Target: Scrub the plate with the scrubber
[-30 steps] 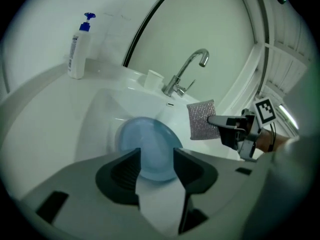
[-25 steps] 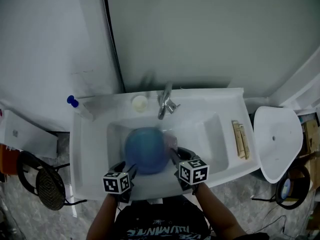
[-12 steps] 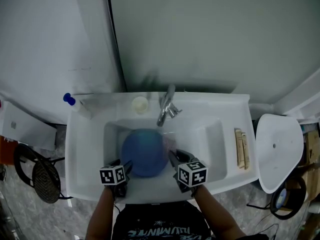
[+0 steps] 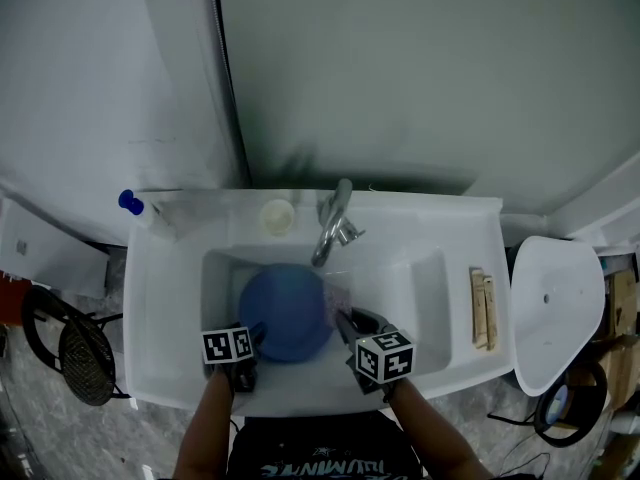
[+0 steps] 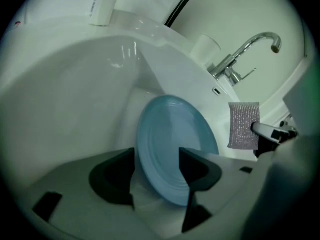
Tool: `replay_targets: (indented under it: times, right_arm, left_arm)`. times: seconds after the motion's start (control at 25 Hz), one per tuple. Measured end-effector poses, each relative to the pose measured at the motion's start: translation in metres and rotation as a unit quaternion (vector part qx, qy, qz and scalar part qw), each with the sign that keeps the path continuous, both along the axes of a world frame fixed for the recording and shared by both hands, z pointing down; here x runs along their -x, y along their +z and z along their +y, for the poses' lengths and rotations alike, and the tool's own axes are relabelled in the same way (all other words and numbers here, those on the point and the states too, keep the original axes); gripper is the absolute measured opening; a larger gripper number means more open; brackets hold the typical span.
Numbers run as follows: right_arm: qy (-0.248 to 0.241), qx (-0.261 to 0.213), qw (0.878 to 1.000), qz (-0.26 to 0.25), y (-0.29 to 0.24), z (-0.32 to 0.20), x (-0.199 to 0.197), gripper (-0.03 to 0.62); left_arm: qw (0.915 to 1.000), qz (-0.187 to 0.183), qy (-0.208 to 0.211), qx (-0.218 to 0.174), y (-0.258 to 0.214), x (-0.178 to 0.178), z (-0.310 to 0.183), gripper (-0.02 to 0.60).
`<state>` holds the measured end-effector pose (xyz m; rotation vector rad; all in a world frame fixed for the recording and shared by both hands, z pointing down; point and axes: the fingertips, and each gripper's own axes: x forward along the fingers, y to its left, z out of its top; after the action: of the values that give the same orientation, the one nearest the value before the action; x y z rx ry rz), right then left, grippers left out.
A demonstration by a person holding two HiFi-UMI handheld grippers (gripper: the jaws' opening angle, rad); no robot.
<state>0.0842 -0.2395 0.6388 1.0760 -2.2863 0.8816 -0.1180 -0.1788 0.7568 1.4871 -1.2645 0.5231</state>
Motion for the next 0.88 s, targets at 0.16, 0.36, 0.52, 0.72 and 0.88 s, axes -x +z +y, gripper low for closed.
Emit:
replay_targets:
  times: [0.16, 0.36, 0.52, 0.72, 0.88]
  right_arm:
    - [0.001, 0.003, 1.0, 0.003, 0.002, -0.003, -0.001, 0.077]
    - [0.006, 0.006, 1.0, 0.003, 0.005, -0.005, -0.004, 0.077]
    - [0.009, 0.007, 1.0, 0.0, 0.004, -0.006, -0.001, 0.077]
    - [0.015, 0.003, 1.0, -0.006, 0.0, -0.008, 0.003, 0.077]
    - [0.013, -0.002, 1.0, -0.005, -0.004, -0.006, 0.006, 0.077]
  left_arm:
    - [0.9999, 0.002, -0.01, 0.013, 0.009, 0.001, -0.004, 0.258]
    - [0.9997, -0.007, -0.015, 0.019, 0.01, 0.003, -0.003, 0.255]
    - [0.998, -0.052, -0.026, 0.024, 0.014, 0.011, -0.001, 0.16]
    - [0.9954, -0.083, -0.039, 0.028, 0.015, 0.019, -0.001, 0.077]
    - [0.9954, -0.081, -0.041, 0.03, 0.017, 0.02, -0.001, 0.072]
